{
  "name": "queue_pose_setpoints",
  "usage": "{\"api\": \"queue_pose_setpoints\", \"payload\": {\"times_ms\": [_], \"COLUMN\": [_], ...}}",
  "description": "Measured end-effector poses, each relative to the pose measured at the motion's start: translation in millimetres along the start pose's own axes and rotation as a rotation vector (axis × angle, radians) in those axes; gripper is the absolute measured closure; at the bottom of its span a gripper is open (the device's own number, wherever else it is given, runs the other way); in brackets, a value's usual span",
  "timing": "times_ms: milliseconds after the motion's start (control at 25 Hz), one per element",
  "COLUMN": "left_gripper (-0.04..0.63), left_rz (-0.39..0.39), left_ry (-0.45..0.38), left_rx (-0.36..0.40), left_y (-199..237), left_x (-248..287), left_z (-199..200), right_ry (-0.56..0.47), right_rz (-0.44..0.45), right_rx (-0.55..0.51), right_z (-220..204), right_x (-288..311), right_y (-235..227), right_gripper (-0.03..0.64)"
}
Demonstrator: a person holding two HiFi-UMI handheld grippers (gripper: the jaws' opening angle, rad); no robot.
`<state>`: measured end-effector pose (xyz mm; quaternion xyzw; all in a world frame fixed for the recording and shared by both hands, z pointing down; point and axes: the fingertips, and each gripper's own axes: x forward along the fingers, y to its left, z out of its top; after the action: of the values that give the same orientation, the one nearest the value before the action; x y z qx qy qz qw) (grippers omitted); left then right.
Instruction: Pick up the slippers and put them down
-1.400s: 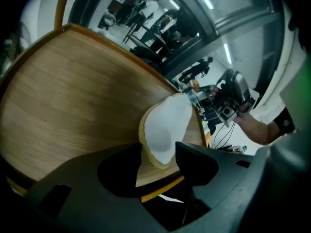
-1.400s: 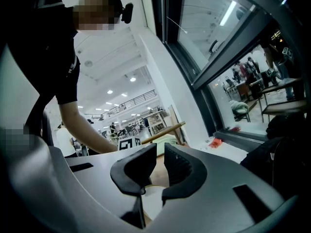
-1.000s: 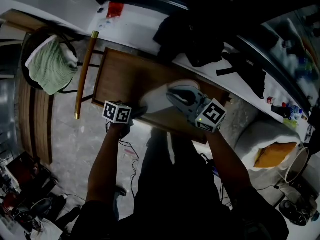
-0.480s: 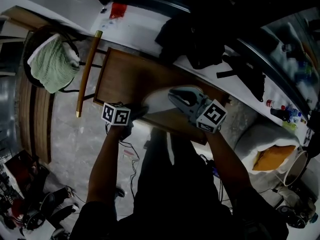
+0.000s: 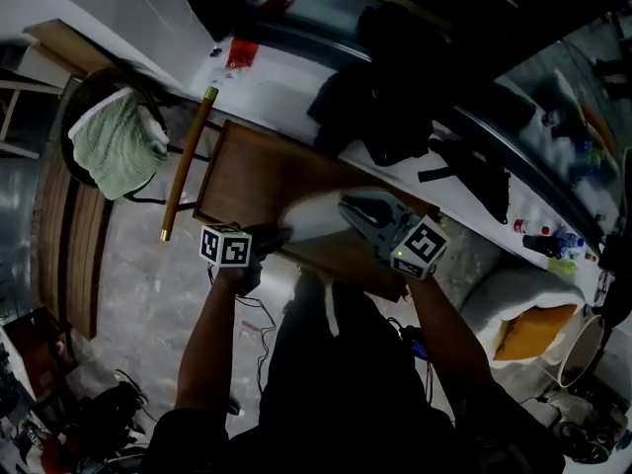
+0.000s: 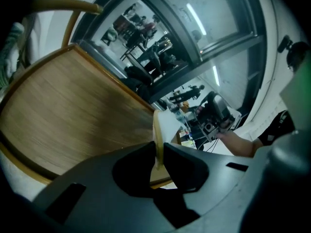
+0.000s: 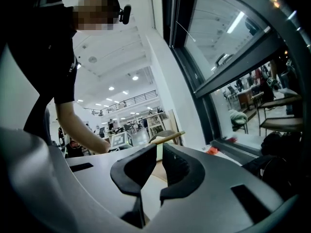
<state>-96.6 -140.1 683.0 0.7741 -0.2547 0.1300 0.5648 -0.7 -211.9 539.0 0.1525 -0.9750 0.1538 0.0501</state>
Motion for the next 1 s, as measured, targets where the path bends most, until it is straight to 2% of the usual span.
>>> {"api": "queue_pose_setpoints", "payload": {"times_ms": [160, 280, 720, 1000], "left_gripper": [0.537, 0.537, 0.537, 0.538], "left_rz": [-0.003, 0.003, 0.076, 0.094], "left_ry": [-0.096, -0.188, -0.504, -0.688], "left_rx": [0.000, 0.029, 0.242, 0.370], "left_y": [-16.7, -32.3, -102.1, -154.4], "left_x": [-20.1, -38.3, -109.7, -150.3], "left_z": [19.3, 38.9, 121.7, 155.2], "right_ry": [-0.015, -0.031, -0.125, -0.175], "right_rz": [-0.018, -0.028, -0.036, -0.045], "right_rx": [-0.028, -0.053, -0.185, -0.248], "right_z": [22.6, 42.7, 130.3, 169.2], "right_x": [-13.6, -22.8, -36.4, -40.2], "right_y": [6.9, 12.9, 36.8, 57.4], "right_gripper": [0.584, 0.584, 0.584, 0.584]}}
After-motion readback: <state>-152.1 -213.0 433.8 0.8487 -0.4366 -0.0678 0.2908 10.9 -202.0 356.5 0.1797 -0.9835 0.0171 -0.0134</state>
